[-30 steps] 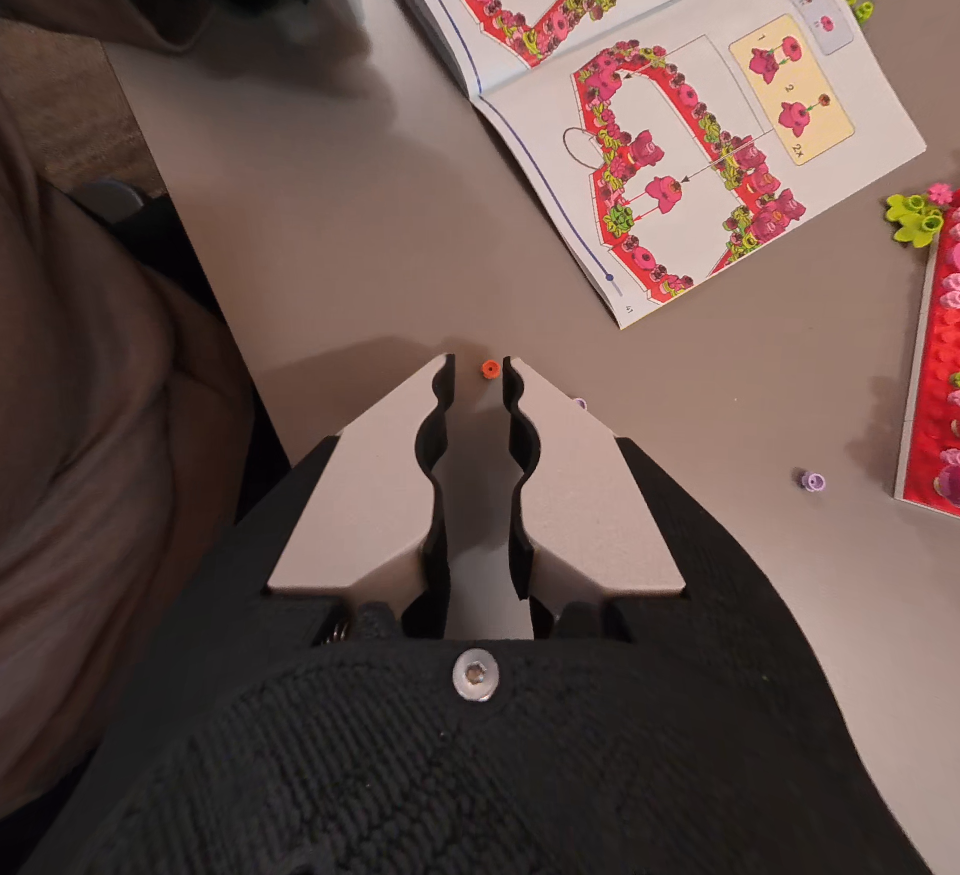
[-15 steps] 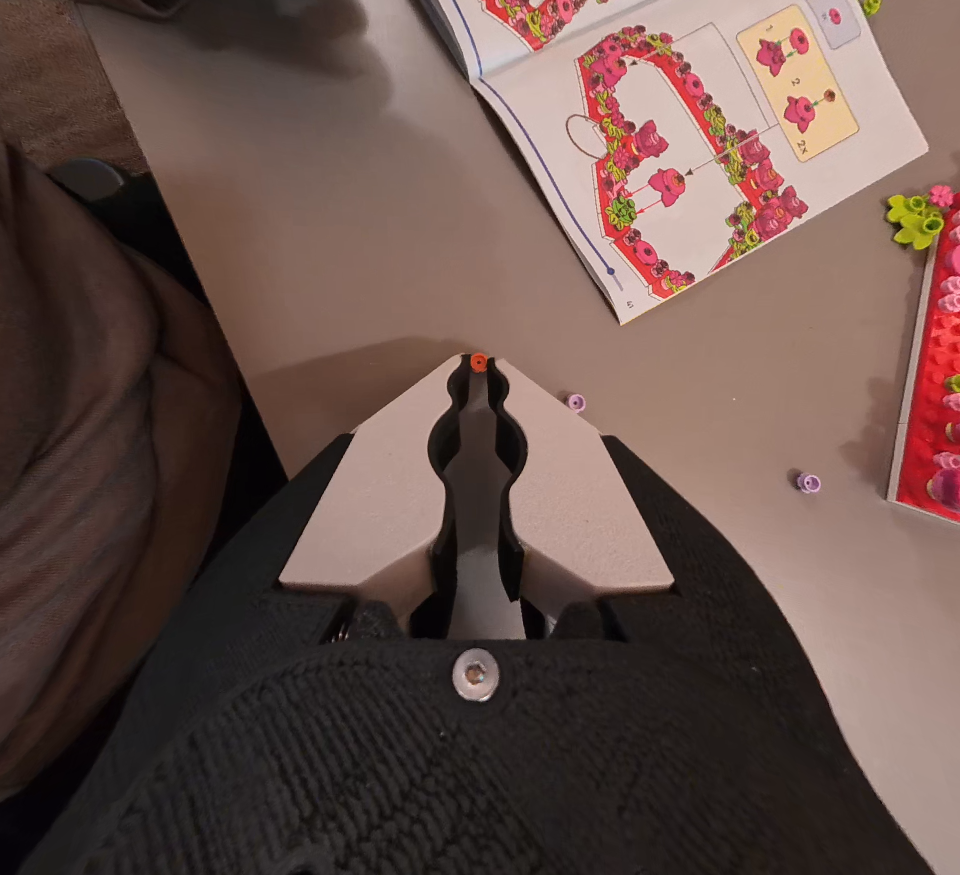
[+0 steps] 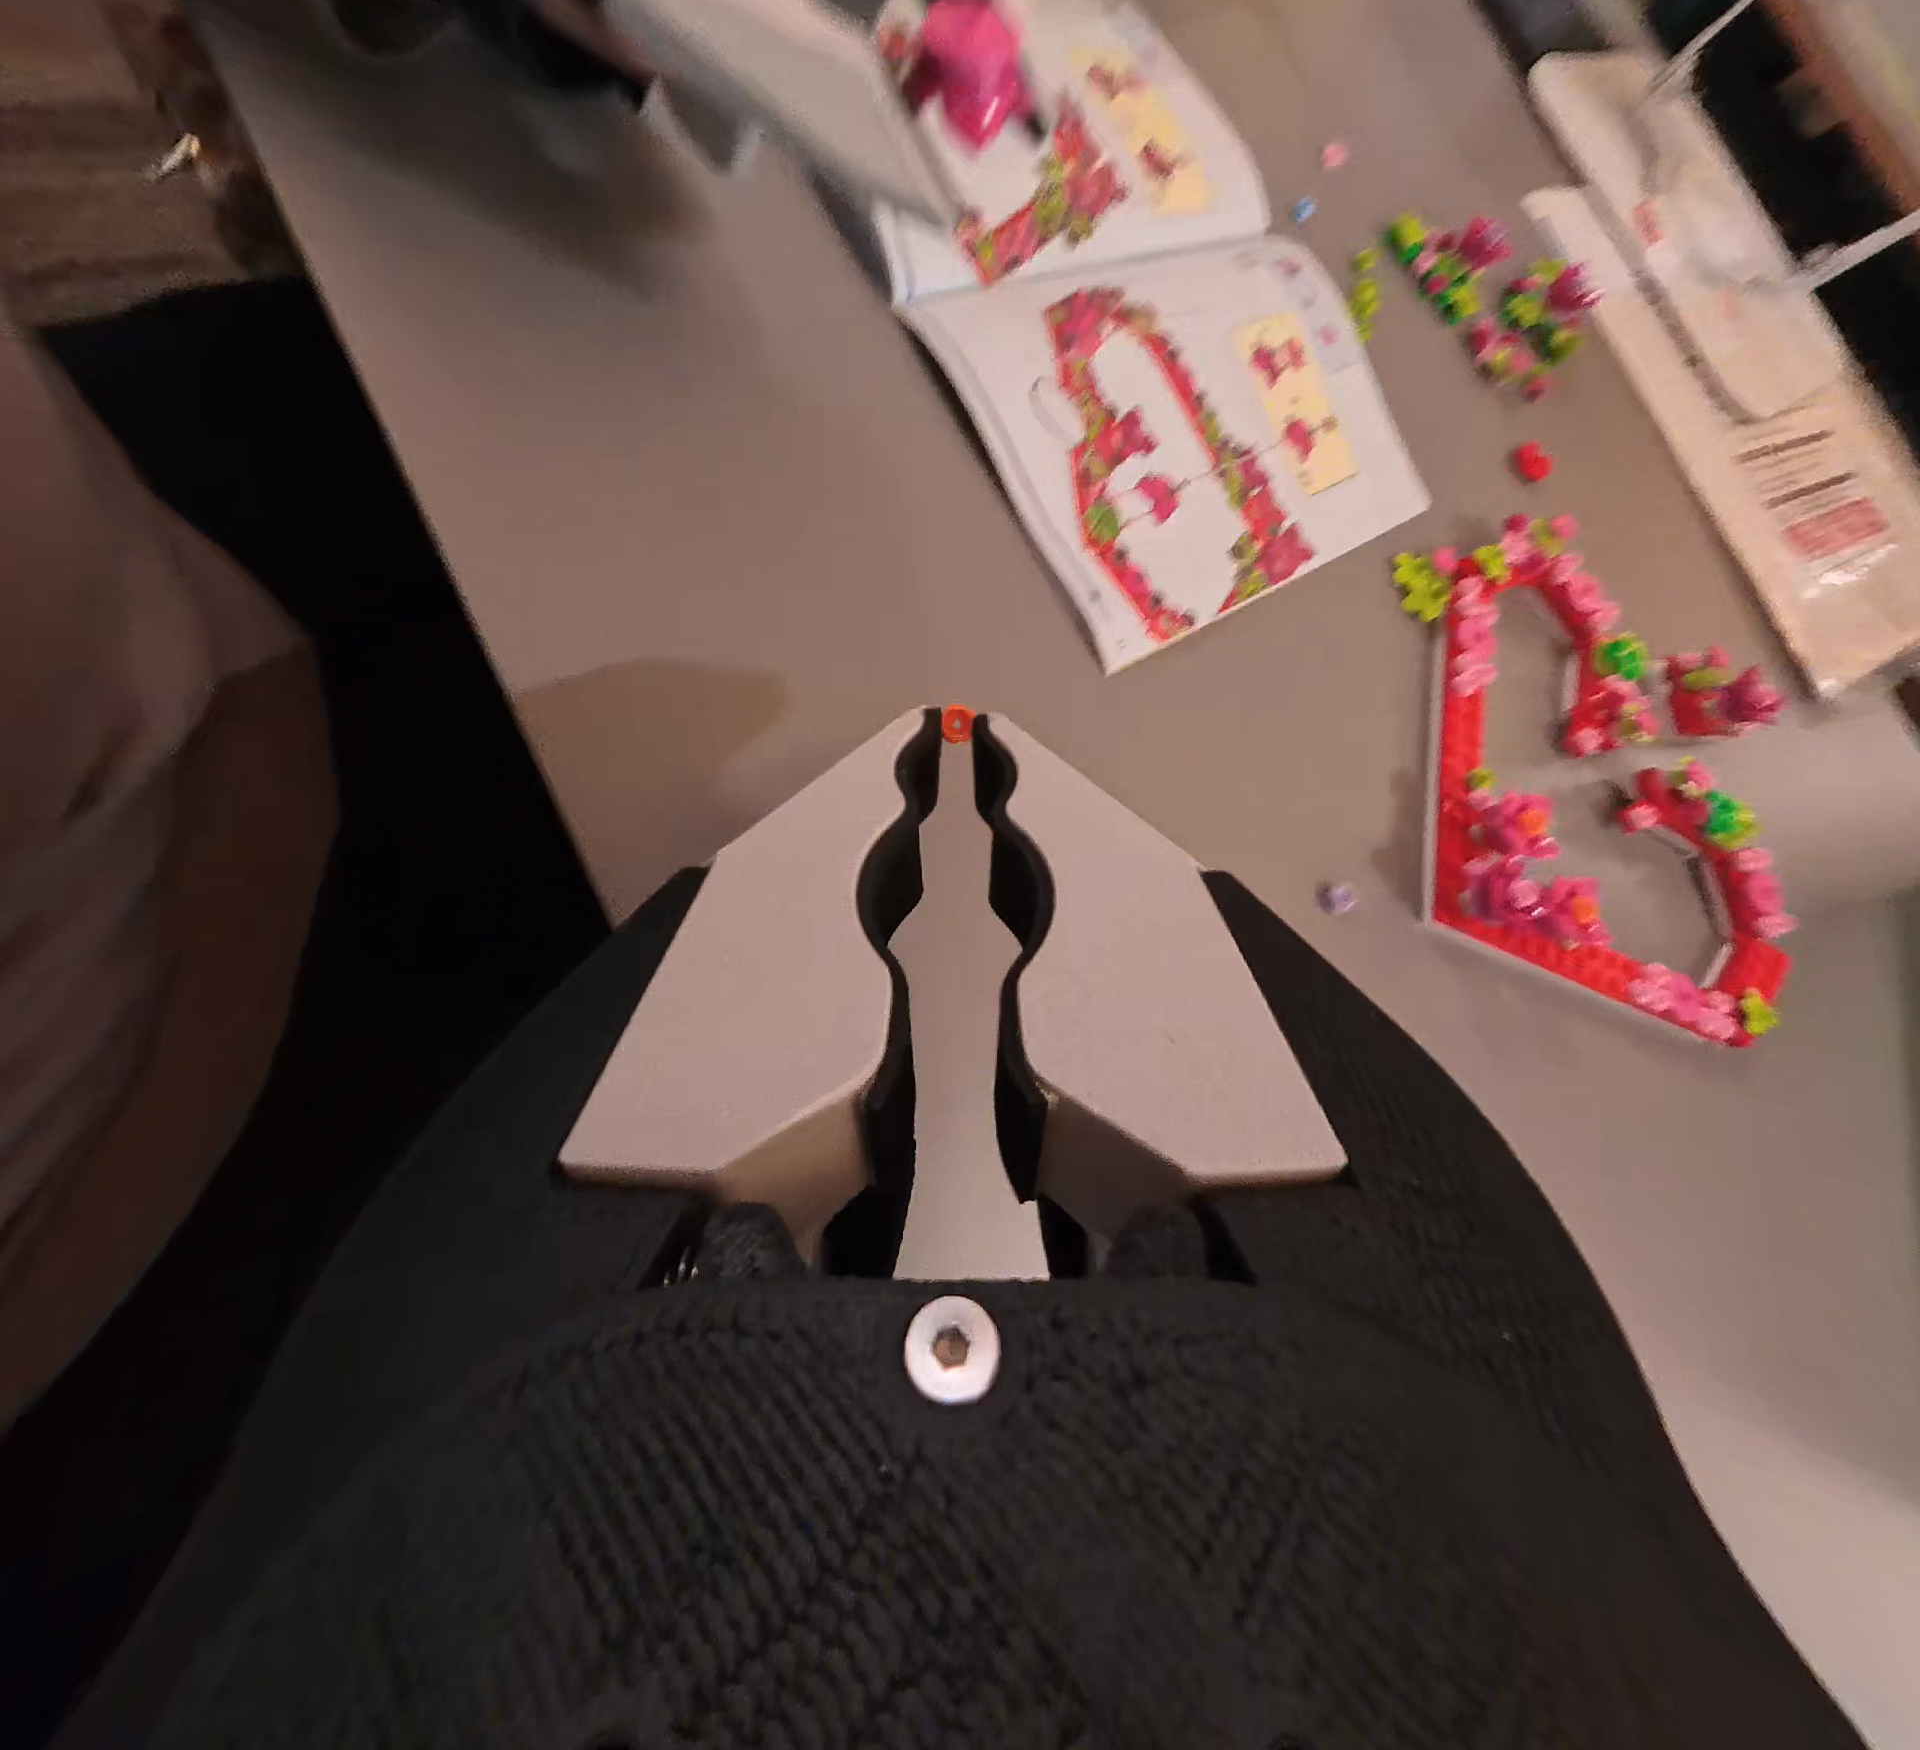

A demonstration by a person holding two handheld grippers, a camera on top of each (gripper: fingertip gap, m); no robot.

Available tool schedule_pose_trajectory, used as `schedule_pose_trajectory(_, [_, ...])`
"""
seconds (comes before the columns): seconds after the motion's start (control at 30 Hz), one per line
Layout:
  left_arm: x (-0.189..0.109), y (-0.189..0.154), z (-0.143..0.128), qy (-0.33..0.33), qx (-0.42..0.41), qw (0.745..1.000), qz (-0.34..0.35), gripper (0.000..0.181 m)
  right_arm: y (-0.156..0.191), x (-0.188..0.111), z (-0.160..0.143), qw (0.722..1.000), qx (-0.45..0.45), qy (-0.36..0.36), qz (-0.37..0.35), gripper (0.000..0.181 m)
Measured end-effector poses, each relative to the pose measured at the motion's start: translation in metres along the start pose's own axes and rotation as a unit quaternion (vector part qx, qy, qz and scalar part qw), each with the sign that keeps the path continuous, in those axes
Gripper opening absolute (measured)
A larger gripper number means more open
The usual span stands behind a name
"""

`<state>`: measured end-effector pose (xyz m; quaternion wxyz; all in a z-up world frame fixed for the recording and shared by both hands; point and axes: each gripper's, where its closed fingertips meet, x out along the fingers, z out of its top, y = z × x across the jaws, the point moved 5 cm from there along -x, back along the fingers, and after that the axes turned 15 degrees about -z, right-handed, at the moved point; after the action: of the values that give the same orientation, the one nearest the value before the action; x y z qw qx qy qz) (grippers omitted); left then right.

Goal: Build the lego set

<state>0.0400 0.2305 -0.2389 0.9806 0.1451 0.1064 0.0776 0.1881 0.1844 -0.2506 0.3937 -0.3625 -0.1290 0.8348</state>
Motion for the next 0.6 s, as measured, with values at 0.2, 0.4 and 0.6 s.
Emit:
schedule_pose_trajectory(0.2, [0.003,-0.006,-0.002,0.006,-0.016,0.999,-0.031,0.018,-0.008,0.007,0.041,0.996,0.003,-0.083,-0.030,0.004])
schedule_pose_trajectory(0.4, [0.006,-0.011,-0.004,0.011,-0.020,0.998,-0.054,0.018,-0.003,0.011,0.068,0.993,-0.023,-0.114,-0.012,0.004])
schedule_pose_trajectory(0.6, [0.008,-0.013,-0.005,0.020,-0.007,0.998,-0.059,0.018,0.001,0.018,0.082,0.992,-0.017,-0.117,0.034,0.004])
